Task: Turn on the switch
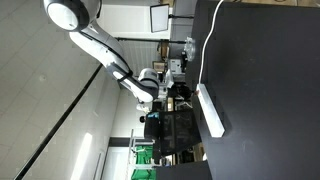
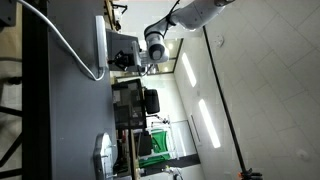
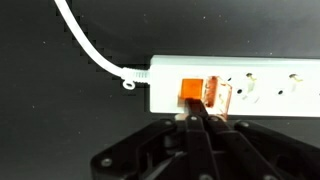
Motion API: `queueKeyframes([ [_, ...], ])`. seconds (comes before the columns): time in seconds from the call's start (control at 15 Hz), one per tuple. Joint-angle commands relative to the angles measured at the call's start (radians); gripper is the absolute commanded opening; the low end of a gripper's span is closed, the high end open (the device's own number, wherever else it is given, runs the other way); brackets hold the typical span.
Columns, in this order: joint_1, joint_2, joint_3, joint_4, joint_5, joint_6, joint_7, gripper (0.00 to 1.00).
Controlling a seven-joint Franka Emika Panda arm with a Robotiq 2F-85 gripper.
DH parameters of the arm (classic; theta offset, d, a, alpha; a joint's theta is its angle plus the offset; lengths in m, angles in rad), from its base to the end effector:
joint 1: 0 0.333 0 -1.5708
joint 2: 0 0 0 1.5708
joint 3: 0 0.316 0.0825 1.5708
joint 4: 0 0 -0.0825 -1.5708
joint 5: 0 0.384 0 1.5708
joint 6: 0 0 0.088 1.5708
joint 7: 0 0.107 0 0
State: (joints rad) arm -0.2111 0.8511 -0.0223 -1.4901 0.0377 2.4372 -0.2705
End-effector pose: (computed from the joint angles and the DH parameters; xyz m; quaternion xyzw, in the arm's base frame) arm 0.7040 -0.1644 0.1731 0.9988 0.0090 0.0478 0.0075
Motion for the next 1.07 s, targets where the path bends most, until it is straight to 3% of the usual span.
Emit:
queueKeyframes([
  [0.0, -0.015, 0.014, 0.018, 0.034, 0.004, -0.038, -0.006, 0.00],
  [1.0, -0.012, 0.028, -0.001, 0.069, -0.002, -0.111, 0.015, 0.00],
])
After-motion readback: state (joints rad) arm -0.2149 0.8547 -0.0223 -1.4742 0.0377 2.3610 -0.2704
